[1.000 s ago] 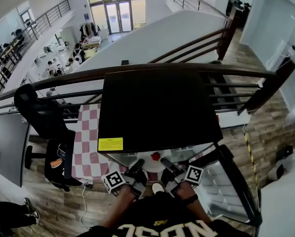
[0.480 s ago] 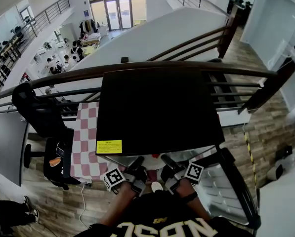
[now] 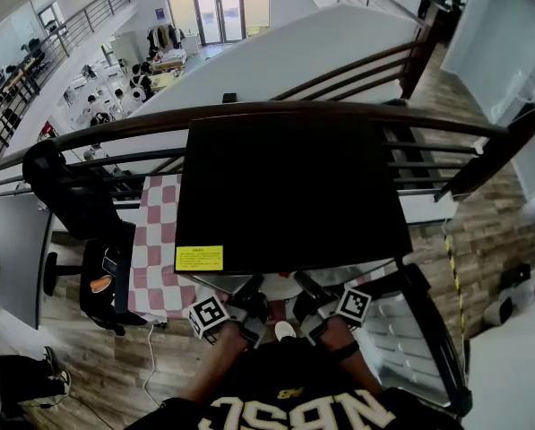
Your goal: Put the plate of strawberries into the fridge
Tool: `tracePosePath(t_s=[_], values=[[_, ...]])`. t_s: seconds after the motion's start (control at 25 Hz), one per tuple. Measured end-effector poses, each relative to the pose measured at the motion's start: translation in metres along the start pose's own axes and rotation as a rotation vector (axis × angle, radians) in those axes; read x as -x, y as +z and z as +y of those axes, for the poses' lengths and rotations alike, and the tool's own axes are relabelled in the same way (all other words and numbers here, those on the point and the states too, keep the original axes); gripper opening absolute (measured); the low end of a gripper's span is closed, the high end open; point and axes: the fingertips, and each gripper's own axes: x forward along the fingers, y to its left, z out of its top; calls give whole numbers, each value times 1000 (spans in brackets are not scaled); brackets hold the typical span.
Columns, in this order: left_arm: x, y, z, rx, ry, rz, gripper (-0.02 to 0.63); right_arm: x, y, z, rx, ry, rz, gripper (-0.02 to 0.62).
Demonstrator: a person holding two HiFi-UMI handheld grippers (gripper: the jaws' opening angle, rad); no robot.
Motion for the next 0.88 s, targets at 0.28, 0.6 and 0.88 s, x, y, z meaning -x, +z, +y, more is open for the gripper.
tracePosePath(t_s=[0.28,0.6,0.88], values=[[1,0,-4,-28,-8,16,34,0,-1,2,39,-25,2,44],[13,2,-5,-23,-44,-16,122,8,7,9,129,-1,-61,230],[29,-4,-4,-136,-45,-1,133,25,2,12,251,-22,-80,239]])
